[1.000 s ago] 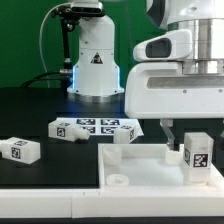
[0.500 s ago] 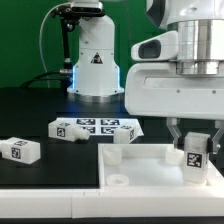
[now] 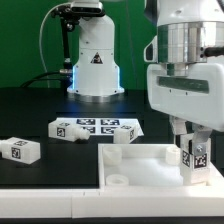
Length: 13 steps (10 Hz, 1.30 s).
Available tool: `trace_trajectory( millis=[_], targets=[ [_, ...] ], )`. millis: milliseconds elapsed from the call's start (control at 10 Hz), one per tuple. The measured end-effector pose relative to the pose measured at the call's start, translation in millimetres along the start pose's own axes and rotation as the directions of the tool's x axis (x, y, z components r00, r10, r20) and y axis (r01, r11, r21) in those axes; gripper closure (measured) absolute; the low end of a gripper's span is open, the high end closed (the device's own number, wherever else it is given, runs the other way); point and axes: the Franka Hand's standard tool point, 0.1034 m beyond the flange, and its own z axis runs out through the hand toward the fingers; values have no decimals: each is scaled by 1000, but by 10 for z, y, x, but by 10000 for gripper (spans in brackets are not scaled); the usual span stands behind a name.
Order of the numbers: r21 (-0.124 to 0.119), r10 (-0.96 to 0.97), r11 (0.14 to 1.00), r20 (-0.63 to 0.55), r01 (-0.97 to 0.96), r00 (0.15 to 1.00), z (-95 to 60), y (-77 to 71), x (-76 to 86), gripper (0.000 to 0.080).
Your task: Assemble square table
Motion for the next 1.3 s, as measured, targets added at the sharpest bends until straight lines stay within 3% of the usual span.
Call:
trace_trajectory(
  millis=[200, 300, 400, 500, 600, 700, 900, 1000, 1100, 1200, 1300],
  targets=[
    [-4, -66, 998, -2, 66, 998, 4, 6, -12, 512],
    [-35, -224, 974, -1, 224, 975, 11, 40, -78, 356],
    [-33, -425, 905, 0, 424, 905, -10, 14, -116, 230],
    [-27, -579, 815, 8, 579, 815, -24, 5, -138, 230],
    [-22, -683, 730, 14, 683, 730, -32, 1, -151, 163],
    [-24, -685, 728, 14, 685, 728, -21, 7, -144, 154],
    [-28, -793, 608, 11, 793, 609, -21, 4, -136, 151],
    [-46, -940, 341, -8, 939, 341, -34, -36, -138, 151],
    [-45, -974, 228, -3, 973, 228, -37, -43, -119, 151],
    [-44, -955, 297, -5, 954, 297, -32, -37, -118, 176],
    [-45, -955, 295, -5, 954, 296, -33, -37, -113, 307]
  ],
)
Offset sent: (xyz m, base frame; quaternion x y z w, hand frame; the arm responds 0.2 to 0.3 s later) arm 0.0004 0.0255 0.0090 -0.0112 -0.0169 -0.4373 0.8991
